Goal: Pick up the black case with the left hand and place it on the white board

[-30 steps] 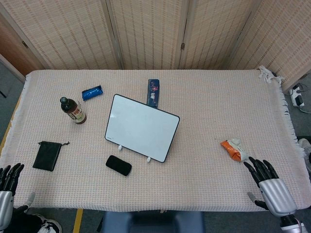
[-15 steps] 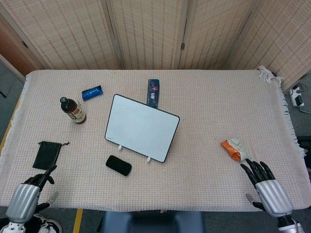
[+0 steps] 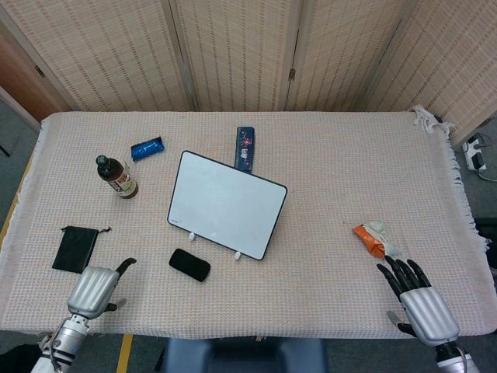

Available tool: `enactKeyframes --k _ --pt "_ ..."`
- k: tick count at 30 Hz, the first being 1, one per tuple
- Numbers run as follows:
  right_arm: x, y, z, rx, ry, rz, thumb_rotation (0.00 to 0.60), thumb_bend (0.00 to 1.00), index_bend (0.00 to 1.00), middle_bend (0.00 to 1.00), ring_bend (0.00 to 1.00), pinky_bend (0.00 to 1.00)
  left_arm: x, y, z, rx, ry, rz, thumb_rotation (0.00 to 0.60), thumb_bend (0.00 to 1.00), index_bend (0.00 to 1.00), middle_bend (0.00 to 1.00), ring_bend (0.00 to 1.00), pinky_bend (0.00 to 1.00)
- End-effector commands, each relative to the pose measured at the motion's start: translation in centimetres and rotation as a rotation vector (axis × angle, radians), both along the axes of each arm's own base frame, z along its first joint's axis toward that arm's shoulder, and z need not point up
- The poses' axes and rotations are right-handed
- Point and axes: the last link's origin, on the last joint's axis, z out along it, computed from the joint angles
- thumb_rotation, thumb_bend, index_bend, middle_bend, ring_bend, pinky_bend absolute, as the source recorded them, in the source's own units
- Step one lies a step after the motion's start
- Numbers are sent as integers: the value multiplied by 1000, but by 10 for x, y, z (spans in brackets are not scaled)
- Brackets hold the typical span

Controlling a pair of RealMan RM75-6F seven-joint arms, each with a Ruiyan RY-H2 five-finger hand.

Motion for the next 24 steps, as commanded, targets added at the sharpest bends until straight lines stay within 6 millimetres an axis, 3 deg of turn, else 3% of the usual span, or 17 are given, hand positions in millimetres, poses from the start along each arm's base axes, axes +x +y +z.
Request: enactKeyframes --k 1,10,18,24 --pt "-1 -3 1 -2 0 -10 600 323 0 0 0 0 21 21 -16 -35 28 -27 600 174 236 1000 972 1000" --pt "-6 -11 2 -16 3 -46 600 323 0 0 0 0 42 41 -33 -84 87 -70 600 177 242 1000 964 1000" --pt "-10 -20 4 -26 -1 -82 600 323 0 0 0 0 64 56 -50 -145 39 -126 600 176 298 1000 965 1000" --pt "-10 -22 10 -35 -16 -91 600 323 0 0 0 0 68 65 -62 -176 68 -152 600 178 297 1000 968 1000"
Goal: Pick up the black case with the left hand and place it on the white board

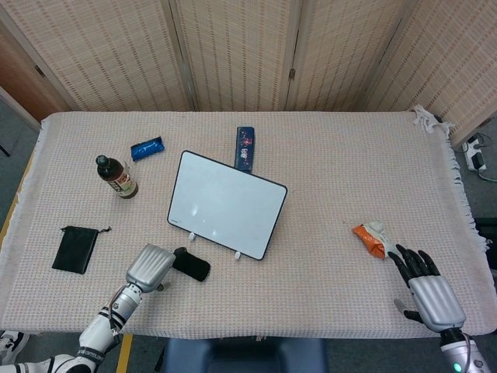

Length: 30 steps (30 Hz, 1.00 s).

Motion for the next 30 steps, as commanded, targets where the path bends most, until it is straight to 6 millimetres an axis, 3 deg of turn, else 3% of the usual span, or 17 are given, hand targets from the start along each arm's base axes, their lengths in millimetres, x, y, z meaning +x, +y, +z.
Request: enactKeyframes --k 1,30 --pt "0 0 3 -7 -7 -1 600 323 0 0 0 0 0 4 -5 -10 20 -5 600 178 295 1000 968 1000" --pt "-5 -8 7 -20 -7 -40 600 322 0 0 0 0 1 25 -24 -69 98 -30 600 234 321 1000 970 1000"
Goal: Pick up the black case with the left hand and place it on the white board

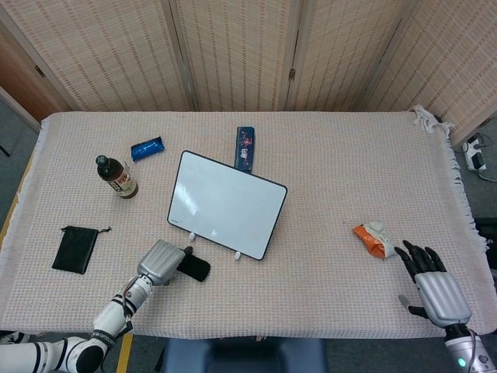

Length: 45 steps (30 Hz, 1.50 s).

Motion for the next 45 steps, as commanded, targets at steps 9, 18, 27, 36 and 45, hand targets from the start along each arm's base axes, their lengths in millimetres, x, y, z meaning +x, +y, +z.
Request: enactKeyframes --k 9,18,27,36,45 --pt "-2 -3 1 -6 2 -17 600 323 0 0 0 0 3 7 -5 -21 8 -8 600 235 355 1000 970 1000" --pt "-2 -3 1 -7 1 -18 600 323 0 0 0 0 8 9 -7 32 -67 -37 600 291 605 1000 975 1000" --pt "-1 0 1 -6 -1 -8 600 323 0 0 0 0 16 0 26 215 -286 -67 600 391 693 1000 983 1000" --pt "0 2 3 -7 -13 -7 600 323 0 0 0 0 46 18 23 447 -459 -214 600 429 700 1000 988 1000" --pt "-3 0 11 -18 -41 -24 600 322 0 0 0 0 84 48 -11 526 -401 -326 600 429 697 1000 988 1000"
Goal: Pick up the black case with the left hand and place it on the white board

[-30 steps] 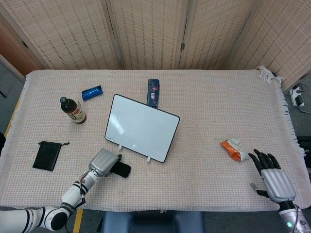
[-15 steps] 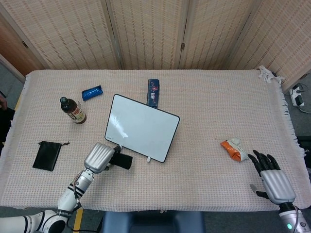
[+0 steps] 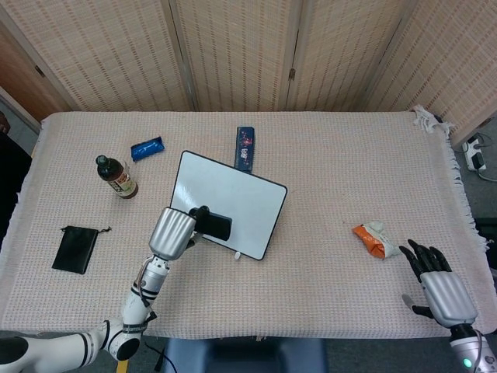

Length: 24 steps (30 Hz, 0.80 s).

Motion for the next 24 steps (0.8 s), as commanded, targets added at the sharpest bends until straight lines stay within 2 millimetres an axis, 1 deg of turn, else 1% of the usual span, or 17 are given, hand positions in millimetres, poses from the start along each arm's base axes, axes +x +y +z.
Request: enactKeyframes --k 1,6,13,21,24 --pt "-1 -1 4 -8 -11 -6 600 323 0 0 0 0 23 15 -17 59 41 -42 600 430 696 1000 988 1000" --pt "-3 0 11 -25 -28 -12 600 323 0 0 0 0 37 28 -30 94 73 -49 600 430 696 1000 988 1000" --pt "-6 -1 16 -35 -41 -22 600 323 0 0 0 0 39 42 -46 95 122 -15 600 432 696 1000 988 1000" --pt "-10 -4 19 -43 -48 -45 600 322 0 0 0 0 45 50 -56 92 133 -11 600 432 693 1000 989 1000" --pt "-10 -3 20 -48 -49 -46 600 322 0 0 0 0 45 50 -57 92 140 -10 600 432 656 1000 989 1000"
